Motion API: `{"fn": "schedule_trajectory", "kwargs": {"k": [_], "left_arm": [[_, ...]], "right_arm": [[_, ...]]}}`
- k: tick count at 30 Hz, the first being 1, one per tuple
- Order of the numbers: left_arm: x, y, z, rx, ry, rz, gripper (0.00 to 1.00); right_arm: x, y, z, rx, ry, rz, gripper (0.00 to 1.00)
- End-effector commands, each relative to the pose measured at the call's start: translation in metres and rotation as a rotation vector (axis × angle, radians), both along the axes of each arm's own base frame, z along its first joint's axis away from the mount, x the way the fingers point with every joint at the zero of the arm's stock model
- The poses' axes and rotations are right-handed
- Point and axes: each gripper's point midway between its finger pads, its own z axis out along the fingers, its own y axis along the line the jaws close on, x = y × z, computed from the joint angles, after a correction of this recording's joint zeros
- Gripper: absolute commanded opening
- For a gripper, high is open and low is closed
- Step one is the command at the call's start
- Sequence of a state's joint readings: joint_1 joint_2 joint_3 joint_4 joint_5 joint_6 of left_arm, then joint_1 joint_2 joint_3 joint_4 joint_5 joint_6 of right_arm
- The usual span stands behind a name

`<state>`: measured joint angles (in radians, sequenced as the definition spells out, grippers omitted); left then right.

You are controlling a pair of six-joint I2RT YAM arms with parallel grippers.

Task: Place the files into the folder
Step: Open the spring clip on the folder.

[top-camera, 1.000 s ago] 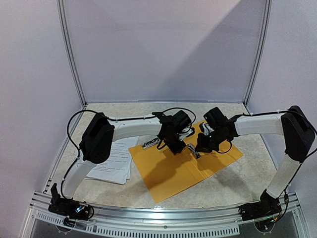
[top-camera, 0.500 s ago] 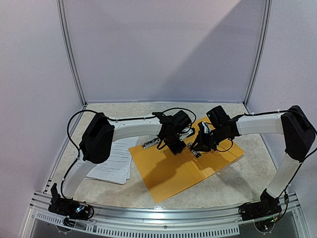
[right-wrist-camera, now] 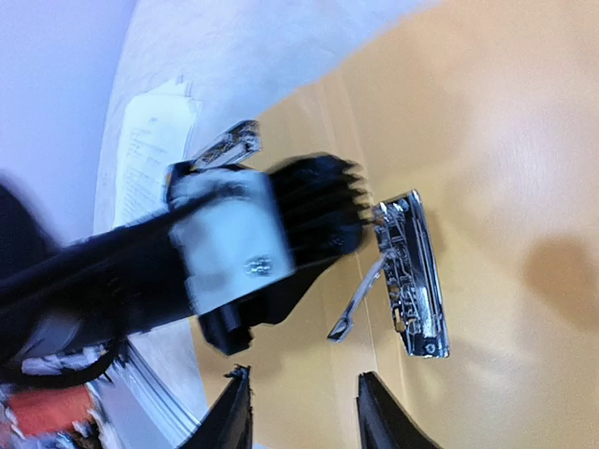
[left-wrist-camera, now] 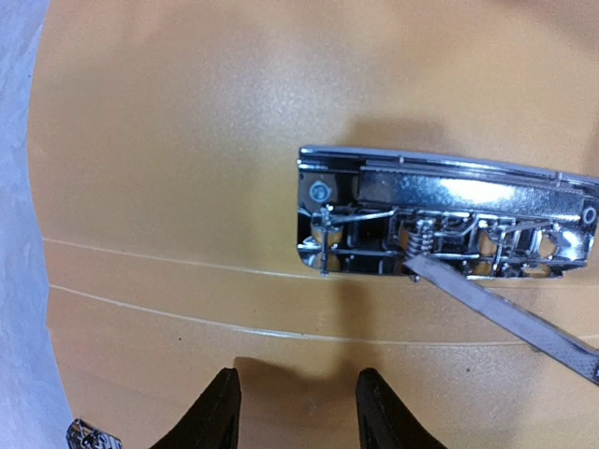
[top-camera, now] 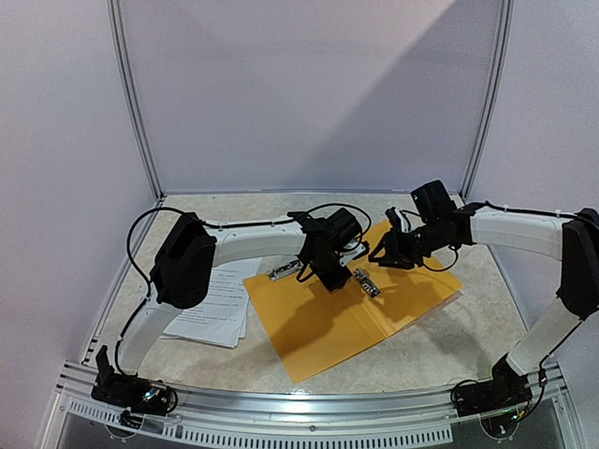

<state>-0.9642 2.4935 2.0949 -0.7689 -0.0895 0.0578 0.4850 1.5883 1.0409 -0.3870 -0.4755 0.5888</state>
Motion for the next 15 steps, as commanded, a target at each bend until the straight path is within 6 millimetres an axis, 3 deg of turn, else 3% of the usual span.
{"fn": "schedule_trajectory", "kwargs": {"k": [1,6,7,10,12,15], "left_arm": [[-0.06,0.039,-0.092,0.236,0.204,-0.067,0.45],[-0.059,0.038,-0.092,0.233,0.204,-0.069,0.45],[-0.06,0.038,-0.092,0.233,0.204,-0.069,0.45],[-0.06,0.038,-0.093,0.233,0.205,-0.071,0.45],[-0.06,0.038,-0.092,0.232,0.204,-0.071,0.45],[-0.059,0.038,-0.092,0.233,0.204,-0.072,0.45]], "right_arm": [[-0.007,0.003,0.043,-0.021,-0.216,0.234,0.43],[-0.03,0.0,0.052,-0.072,-0.561,0.54,0.48],[-0.038,0.002,0.058,-0.088,-0.712,0.654,0.5],[-0.065,0.003,0.041,-0.195,-1.03,0.949,0.59],[-0.078,0.001,0.032,-0.259,-1.207,1.106,0.6],[-0.072,0.002,0.025,-0.342,-1.344,1.217,0.58]]}}
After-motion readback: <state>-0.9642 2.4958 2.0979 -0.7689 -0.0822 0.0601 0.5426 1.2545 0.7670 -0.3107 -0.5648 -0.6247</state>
